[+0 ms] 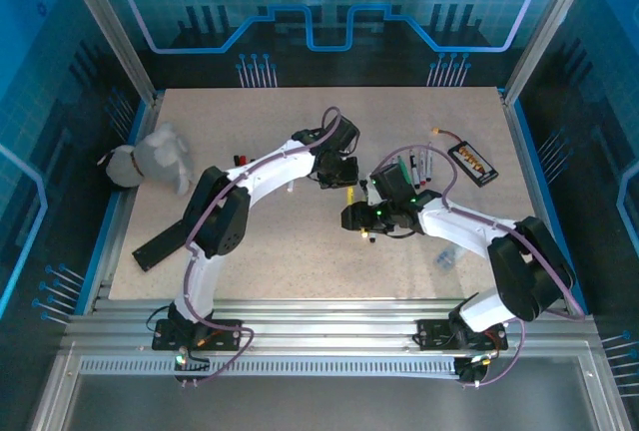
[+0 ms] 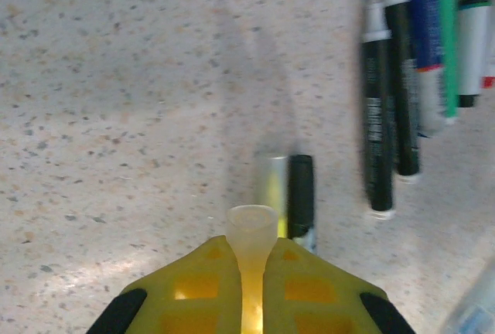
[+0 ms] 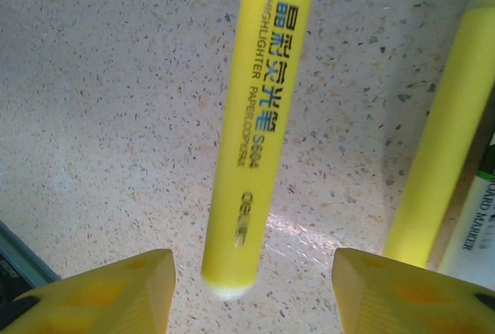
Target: Open the pen caps
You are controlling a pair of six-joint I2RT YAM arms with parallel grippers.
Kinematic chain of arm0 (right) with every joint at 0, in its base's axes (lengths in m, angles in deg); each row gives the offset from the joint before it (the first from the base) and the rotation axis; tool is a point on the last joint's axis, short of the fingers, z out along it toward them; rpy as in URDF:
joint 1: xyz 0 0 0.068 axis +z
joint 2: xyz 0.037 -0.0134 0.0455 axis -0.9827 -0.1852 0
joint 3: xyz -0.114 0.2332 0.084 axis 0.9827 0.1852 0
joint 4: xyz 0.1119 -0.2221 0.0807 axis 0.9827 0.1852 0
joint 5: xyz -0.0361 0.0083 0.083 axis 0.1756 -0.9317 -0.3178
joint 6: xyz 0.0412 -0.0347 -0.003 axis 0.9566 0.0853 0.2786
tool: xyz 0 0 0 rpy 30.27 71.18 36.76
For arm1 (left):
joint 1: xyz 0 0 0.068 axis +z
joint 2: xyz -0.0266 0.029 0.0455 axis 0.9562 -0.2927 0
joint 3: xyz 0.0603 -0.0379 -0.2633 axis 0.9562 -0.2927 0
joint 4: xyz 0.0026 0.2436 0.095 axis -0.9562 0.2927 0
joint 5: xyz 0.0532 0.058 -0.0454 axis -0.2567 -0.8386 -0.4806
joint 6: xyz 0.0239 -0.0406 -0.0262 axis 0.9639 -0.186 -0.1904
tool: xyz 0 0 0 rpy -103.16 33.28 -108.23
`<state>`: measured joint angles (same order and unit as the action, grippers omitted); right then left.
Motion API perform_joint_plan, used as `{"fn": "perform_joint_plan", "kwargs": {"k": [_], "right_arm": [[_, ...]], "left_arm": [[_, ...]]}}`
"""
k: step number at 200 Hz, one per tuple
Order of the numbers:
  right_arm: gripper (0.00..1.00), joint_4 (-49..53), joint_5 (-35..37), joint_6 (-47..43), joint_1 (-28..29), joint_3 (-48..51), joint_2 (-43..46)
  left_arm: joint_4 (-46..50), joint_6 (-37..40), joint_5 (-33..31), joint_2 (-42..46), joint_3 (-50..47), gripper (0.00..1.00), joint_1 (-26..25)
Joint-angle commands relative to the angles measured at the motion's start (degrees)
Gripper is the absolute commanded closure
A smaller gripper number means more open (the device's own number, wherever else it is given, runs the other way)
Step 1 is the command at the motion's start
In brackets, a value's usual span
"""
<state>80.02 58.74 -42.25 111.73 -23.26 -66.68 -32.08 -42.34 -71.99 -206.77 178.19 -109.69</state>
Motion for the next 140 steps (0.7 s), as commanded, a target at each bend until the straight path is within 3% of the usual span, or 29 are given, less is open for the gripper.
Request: {"fn": "perform_joint_plan", "kwargs": {"k": [1, 55, 63, 96, 115, 129, 140], "right_arm": [[0.44, -1.5, -0.2, 1.3, 0.6, -2.7, -1.2], [0.56, -0.7, 1.6, 1.2, 0.5, -6.5, -3.0], [0.61, -0.6, 1.4, 1.2, 0.4, -6.9, -3.2], [1.00, -0.2, 0.6, 1.2, 0.3, -7.0, -3.7], [1.00, -1.2, 0.4, 1.1, 0.1, -5.4, -2.3], [1.00, -2.8, -0.1, 1.0, 0.0, -4.0, -1.0], [1.00, -3.8, -0.8, 1.0, -0.1, -2.2, -0.2]], "left_arm": [[-1.3, -1.6, 2.8, 3.1, -1.8, 1.00, -0.4], [-1.9, -1.8, 2.3, 4.9, -4.1, 1.00, -1.0], [-2.0, -1.8, 2.2, 5.2, -4.3, 1.00, -1.0], [-1.9, -1.9, 1.7, 5.7, -4.5, 1.00, -1.0], [-1.4, -2.2, 0.5, 6.0, -4.7, 1.00, -0.9], [-1.3, -2.5, -0.2, 6.0, -5.1, 0.77, -0.9], [-1.5, -2.6, -0.2, 6.0, -5.4, 0.70, -0.8]]}}
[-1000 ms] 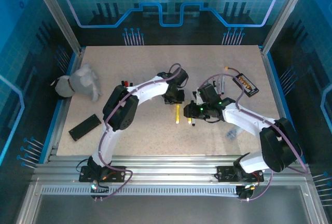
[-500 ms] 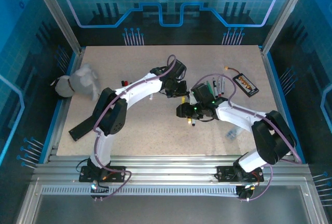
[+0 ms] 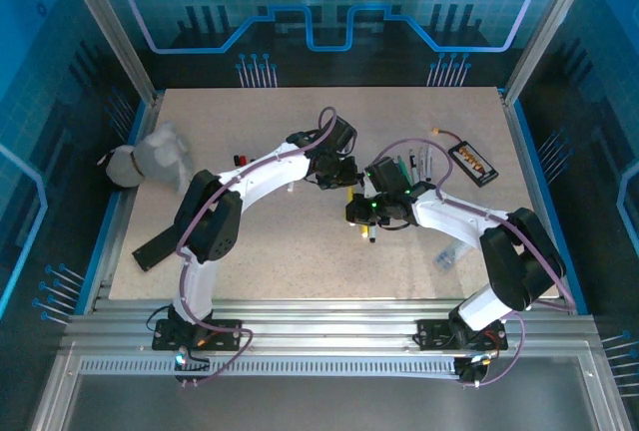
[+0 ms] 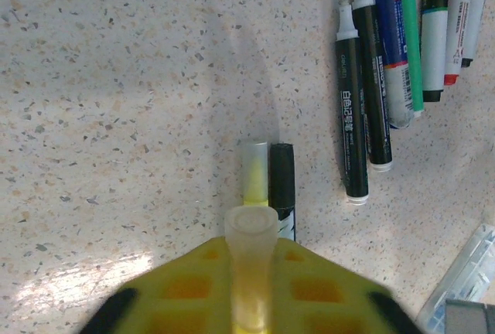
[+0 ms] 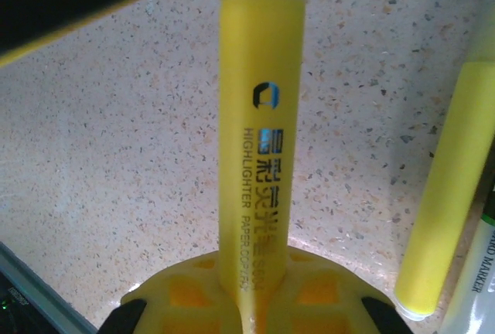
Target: Open the pen caps
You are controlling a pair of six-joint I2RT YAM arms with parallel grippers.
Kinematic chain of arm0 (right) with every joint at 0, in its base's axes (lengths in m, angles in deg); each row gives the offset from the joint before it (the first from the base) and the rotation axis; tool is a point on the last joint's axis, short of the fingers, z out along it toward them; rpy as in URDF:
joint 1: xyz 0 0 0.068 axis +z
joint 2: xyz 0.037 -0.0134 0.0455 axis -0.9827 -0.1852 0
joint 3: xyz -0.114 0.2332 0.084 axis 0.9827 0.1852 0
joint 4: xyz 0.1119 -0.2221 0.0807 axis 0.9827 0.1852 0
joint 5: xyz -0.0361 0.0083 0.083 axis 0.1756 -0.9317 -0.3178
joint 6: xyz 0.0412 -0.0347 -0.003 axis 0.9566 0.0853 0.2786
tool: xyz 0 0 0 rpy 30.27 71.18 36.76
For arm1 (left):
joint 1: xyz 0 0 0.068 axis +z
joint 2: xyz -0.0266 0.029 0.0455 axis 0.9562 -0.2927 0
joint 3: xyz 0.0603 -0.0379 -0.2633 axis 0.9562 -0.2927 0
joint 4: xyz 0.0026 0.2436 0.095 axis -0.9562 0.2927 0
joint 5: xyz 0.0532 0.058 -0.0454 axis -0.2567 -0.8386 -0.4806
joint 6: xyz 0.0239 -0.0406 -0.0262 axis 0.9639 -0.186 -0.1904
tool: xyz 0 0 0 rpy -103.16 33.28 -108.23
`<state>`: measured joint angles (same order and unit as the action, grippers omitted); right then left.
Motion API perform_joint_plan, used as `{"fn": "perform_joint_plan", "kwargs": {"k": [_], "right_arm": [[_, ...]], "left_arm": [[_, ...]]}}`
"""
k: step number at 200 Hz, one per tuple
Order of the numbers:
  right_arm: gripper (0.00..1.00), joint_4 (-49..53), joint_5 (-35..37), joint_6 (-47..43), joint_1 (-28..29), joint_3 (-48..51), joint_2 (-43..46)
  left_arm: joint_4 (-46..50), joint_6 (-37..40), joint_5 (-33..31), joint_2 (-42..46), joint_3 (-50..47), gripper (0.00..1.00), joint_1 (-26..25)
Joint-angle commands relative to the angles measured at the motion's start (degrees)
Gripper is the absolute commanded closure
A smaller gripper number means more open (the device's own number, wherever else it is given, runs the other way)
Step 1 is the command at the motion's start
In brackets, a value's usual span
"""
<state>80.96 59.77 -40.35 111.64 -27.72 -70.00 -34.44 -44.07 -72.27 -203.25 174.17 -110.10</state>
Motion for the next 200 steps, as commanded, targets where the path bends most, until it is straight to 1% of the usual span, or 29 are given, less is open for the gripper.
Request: {"fn": "perform_joint_plan", "kwargs": {"k": [1, 18, 45, 79, 99, 107, 116, 125, 141, 152, 166, 176, 186, 200], "right_arm": [[1.00, -4.8, -1.9, -0.9, 0.0, 2.4, 3.1], [1.00, -5.6, -2.5, -0.8, 0.0, 3.3, 3.8], [1.00, -5.9, -3.0, -0.9, 0.0, 3.3, 3.7], [1.00, -6.0, -3.5, -0.9, 0.0, 3.3, 3.5], [1.00, -5.7, -4.0, -1.1, 0.0, 3.4, 3.6], [1.00, -5.5, -4.2, -1.1, 0.0, 3.6, 3.7], [1.00, -5.3, -4.4, -1.1, 0.1, 3.9, 4.0], [1.00, -5.3, -4.6, -1.1, 0.2, 4.3, 4.2], [1.00, -5.3, -5.3, -0.7, 0.6, 5.6, 4.9], [1.00, -5.2, -5.6, -0.4, 1.2, 6.7, 5.6], [1.00, -5.0, -6.7, 0.5, 2.7, 8.9, 6.9], [1.00, -3.7, -7.9, 1.5, 4.9, 10.6, 8.4], [1.00, -2.6, -8.8, 3.2, 8.9, 13.6, 11.4], [1.00, -1.6, -7.6, 7.2, 15.0, 18.5, 17.1]], "left_arm": [[0.8, -0.9, 0.1, 2.5, -1.4, 0.70, -0.4], [0.7, -0.9, 0.2, 2.1, -1.5, 0.69, -0.4], [0.4, -1.0, 0.3, 1.6, -1.5, 0.70, -0.4], [0.8, -0.9, -0.4, 1.1, -0.8, 0.76, -0.2], [1.1, -0.7, -0.8, 0.8, -0.6, 0.79, 0.3], [1.1, -0.6, -1.0, 0.7, -0.4, 0.82, 0.6], [1.1, -0.6, -1.2, 0.7, -0.3, 0.88, 1.0], [1.1, -0.5, -1.5, 0.5, -0.2, 0.91, 1.4], [1.5, -0.3, -2.0, -0.1, 0.7, 1.00, 2.0], [2.2, -0.1, -2.5, -0.9, 1.9, 1.00, 2.5], [3.1, 0.5, -4.0, -2.0, 4.1, 1.00, 3.4], [4.0, 1.2, -6.5, -3.2, 6.4, 1.00, 4.5], [5.3, 2.0, -8.4, -5.1, 9.7, 1.00, 6.4], [8.9, 2.7, -8.5, -8.3, 16.4, 1.00, 9.0]]}}
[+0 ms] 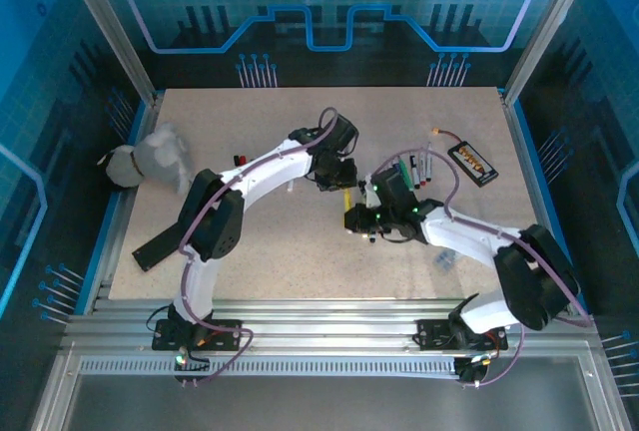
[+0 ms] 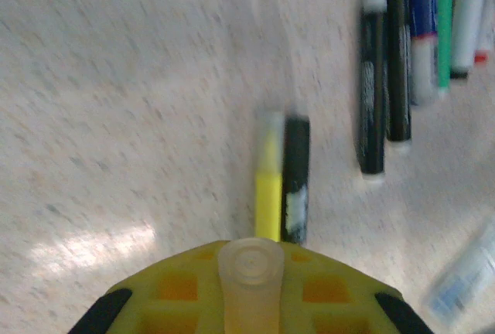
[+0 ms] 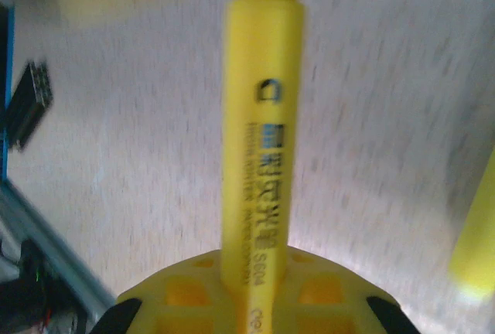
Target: Open the pen caps
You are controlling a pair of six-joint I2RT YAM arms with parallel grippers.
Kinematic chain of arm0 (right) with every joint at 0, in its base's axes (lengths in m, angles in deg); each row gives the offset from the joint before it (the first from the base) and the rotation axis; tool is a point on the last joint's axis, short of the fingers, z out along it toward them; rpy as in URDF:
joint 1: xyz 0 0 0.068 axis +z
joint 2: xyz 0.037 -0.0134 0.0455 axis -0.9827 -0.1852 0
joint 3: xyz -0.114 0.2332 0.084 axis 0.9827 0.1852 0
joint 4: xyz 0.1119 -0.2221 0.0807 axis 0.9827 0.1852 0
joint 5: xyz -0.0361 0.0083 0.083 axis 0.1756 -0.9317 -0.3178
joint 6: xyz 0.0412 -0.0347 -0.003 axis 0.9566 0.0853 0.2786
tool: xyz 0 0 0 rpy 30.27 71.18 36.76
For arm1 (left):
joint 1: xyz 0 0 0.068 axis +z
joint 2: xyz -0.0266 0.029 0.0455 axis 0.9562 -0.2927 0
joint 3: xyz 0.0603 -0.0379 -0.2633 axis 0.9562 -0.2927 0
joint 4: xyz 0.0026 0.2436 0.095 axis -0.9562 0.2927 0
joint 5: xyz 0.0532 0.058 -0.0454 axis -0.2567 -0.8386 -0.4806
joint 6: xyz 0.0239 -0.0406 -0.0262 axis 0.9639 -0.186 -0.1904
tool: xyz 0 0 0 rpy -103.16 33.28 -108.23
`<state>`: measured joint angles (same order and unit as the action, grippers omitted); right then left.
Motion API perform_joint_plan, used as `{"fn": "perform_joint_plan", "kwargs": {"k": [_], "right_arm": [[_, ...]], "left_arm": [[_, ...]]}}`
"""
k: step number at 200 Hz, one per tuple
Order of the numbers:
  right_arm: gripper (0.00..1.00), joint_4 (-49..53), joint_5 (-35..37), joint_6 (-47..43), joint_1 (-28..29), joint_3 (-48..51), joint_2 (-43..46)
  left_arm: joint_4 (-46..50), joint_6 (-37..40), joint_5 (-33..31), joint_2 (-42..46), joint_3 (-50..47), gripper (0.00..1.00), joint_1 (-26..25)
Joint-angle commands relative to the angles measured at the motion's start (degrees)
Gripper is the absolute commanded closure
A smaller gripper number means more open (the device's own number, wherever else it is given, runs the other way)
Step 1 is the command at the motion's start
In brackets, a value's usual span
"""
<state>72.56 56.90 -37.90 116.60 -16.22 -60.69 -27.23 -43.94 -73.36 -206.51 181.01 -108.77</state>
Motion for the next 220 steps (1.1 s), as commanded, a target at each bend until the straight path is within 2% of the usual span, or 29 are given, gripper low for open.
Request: {"fn": "perform_joint_plan", "kwargs": {"k": [1, 21, 57, 94, 114, 146, 180, 220], "right_arm": [[1.00, 6.8, -4.6, 5.0, 10.5, 7.5, 8.1], [1.00, 10.4, -1.3, 7.0, 12.2, 10.5, 14.5], [1.00, 18.0, 3.9, -0.5, 1.4, 4.5, 16.6], [1.00, 24.8, 12.3, -11.2, -8.8, -6.5, 7.8], [1.00, 26.3, 17.0, -16.3, -12.0, -11.2, 1.7], [1.00, 28.0, 24.7, -21.7, -14.5, -18.1, -7.5], [1.00, 28.5, 25.6, -23.4, -15.5, -22.7, -15.1], [1.00, 28.1, 25.9, -23.2, -15.3, -25.0, -20.0]], "left_arm": [[1.9, 2.6, -7.4, -5.3, 10.0, 1.00, 7.8], [4.4, 4.1, -8.6, -6.4, 15.2, 1.00, 8.2], [4.7, 5.4, -7.9, -4.2, 11.3, 1.00, 7.7], [2.5, 6.2, -8.7, 0.3, 0.5, 1.00, 7.7], [2.7, 6.8, -9.4, 0.8, -2.9, 1.00, 7.7], [1.9, 7.3, -9.4, -0.1, -6.1, 1.00, 7.6], [2.4, 7.4, -9.2, -2.9, -5.6, 1.00, 7.5], [3.4, 7.7, -10.0, -4.6, -5.3, 1.00, 7.6]]}}
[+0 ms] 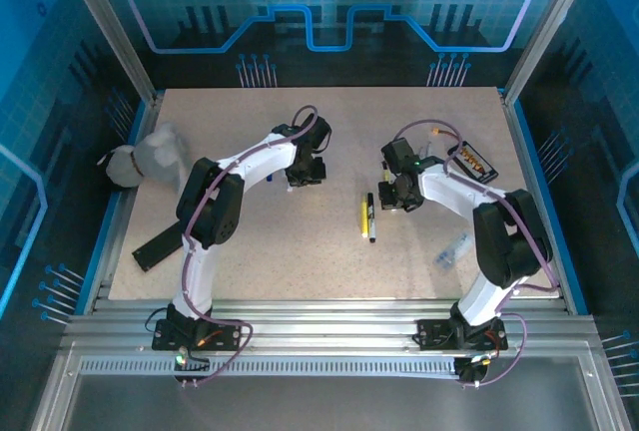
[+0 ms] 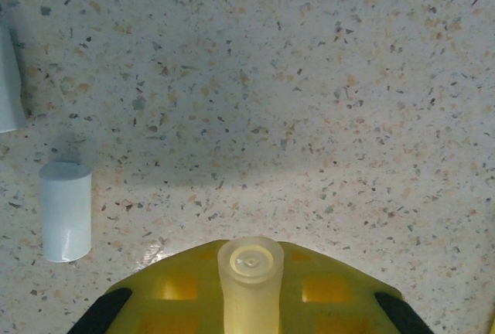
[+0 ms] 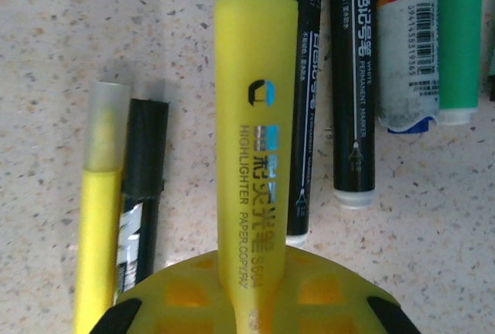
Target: Open the pen caps
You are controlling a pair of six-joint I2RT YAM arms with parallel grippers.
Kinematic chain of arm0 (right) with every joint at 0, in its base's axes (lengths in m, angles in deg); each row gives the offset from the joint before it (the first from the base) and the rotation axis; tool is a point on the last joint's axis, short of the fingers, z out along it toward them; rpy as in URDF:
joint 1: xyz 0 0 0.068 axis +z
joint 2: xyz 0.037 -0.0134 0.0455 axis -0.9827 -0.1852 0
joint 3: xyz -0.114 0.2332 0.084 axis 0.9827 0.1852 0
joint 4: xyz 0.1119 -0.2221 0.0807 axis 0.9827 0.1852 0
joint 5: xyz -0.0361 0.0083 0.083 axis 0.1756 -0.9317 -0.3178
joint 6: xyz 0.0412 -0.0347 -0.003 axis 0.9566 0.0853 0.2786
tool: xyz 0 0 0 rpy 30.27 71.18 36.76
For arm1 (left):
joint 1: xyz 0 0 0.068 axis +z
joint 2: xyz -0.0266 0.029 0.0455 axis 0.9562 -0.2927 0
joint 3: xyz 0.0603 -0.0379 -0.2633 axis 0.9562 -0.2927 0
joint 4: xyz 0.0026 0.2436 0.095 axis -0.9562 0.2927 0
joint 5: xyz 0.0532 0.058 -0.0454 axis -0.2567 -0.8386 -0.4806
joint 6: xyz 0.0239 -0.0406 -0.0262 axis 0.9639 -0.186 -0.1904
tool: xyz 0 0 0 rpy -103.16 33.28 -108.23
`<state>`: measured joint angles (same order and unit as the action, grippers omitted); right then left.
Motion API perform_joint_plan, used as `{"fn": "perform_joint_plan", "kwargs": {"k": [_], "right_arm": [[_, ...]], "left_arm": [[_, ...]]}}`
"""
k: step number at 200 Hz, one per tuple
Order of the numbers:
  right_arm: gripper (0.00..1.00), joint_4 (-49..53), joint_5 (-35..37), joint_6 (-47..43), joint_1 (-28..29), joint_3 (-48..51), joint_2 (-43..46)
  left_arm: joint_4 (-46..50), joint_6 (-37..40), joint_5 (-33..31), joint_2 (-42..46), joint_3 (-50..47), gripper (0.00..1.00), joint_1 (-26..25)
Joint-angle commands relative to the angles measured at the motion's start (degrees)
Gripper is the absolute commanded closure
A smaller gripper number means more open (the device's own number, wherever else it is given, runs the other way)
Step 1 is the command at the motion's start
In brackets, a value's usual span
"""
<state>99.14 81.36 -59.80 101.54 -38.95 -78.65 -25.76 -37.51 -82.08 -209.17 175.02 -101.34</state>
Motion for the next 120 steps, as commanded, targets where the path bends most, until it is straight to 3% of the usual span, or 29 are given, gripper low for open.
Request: {"fn": "perform_joint_plan", "kwargs": {"k": [1, 22, 76, 120], "right_arm": [[1.00, 1.5, 1.5, -1.3, -0.1, -2.3, -2.1], [1.00, 2.0, 2.1, -1.4, 0.5, -3.1, -3.6], [1.00, 3.6, 4.1, -0.8, 1.4, -4.9, -6.6], [0.84, 5.8, 6.3, 0.0, 1.5, -6.7, -8.3]], "left_arm": [[2.0, 1.2, -1.3, -2.0, 0.7, 1.00, 0.1], [2.4, 1.4, -1.6, -2.4, 0.7, 0.99, 0.1], [3.3, 1.6, -2.0, -3.3, 1.7, 0.79, 0.2], [4.3, 2.1, -2.2, -3.4, 3.6, 0.73, 0.2]]}}
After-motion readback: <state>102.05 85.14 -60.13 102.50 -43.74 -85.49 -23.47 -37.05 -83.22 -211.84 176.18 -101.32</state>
